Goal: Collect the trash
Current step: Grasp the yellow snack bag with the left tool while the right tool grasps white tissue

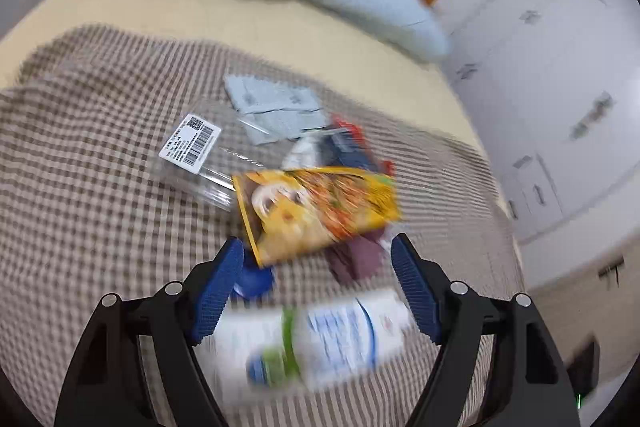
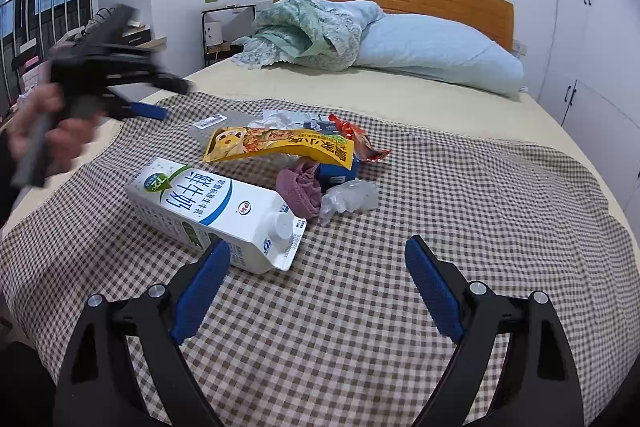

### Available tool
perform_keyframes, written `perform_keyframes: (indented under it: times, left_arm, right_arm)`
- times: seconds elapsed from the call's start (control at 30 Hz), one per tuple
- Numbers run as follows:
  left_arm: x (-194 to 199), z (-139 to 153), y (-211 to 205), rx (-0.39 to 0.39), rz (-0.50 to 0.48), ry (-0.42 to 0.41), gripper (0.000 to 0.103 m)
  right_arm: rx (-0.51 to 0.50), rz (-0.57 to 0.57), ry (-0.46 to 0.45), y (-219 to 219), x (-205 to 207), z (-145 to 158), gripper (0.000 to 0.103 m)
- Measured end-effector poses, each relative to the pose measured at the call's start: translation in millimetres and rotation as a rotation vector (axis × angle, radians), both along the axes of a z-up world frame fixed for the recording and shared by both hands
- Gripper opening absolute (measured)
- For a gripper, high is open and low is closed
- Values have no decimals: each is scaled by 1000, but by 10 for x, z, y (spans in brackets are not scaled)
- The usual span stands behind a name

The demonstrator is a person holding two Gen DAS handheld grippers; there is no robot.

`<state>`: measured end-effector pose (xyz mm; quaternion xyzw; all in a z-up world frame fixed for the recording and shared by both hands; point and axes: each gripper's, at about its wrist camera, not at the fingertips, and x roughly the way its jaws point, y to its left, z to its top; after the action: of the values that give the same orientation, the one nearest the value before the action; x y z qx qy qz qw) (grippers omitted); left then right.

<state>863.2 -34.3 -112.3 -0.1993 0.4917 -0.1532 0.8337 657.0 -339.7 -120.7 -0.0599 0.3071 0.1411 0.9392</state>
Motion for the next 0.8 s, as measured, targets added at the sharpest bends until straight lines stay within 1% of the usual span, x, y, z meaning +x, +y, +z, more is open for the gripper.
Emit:
perform_keyframes:
  times: [0.03, 0.1, 0.17, 0.2, 0.23, 0.27, 0.33, 0.37, 0.43, 0.47, 0.5, 0.57, 0.63, 0.67, 0.8]
  left_arm:
    - [106, -130, -34, 15, 38, 52, 73]
    - [312, -415, -42, -20, 103, 151, 73]
    - [413, -608, -38, -50, 146, 207, 73]
    - [453, -682, -53, -74, 146, 226, 73]
    - [488, -721, -66, -90, 146, 240, 68]
    - [500, -759, -80, -108, 151, 252, 59]
    - [479, -781, -105, -162, 145, 260, 25]
    - [452, -749, -122, -183, 132, 250, 19]
    - [368, -616, -128, -214, 117, 210, 9]
    - [278, -470, -133, -249, 96, 175, 7]
    - [226, -364, -107, -265, 78, 143, 1]
    - [52, -45, -97, -276, 39, 48, 0]
    - [-160, 291, -27, -303, 13, -41, 0]
    - [-327, 538, 46, -303, -2, -118, 0]
    - [-870, 1105, 474, -277, -5, -296, 0]
  right_arm:
    - [2, 1, 3, -1, 21, -5, 85]
    - [9, 0, 6, -23, 44, 1, 85]
    - [22, 3, 10, -49, 47, 12, 85]
    - [23, 5, 10, -59, 36, 16, 85]
    - [23, 7, 9, -64, 31, 16, 85]
    - [23, 8, 10, -72, 23, 11, 85]
    - [22, 9, 15, -75, 26, -12, 85]
    - [22, 9, 18, -70, 22, -24, 85]
    - [21, 9, 23, -53, 16, -41, 85]
    - [23, 10, 26, -44, 5, -42, 85]
    - [22, 12, 26, -34, -7, -41, 85]
    - [17, 12, 27, -1, -13, -37, 85]
    - [14, 10, 28, 37, -9, -21, 85]
    - [16, 11, 27, 64, -3, -3, 85]
    - [7, 24, 24, 220, 85, 69, 85]
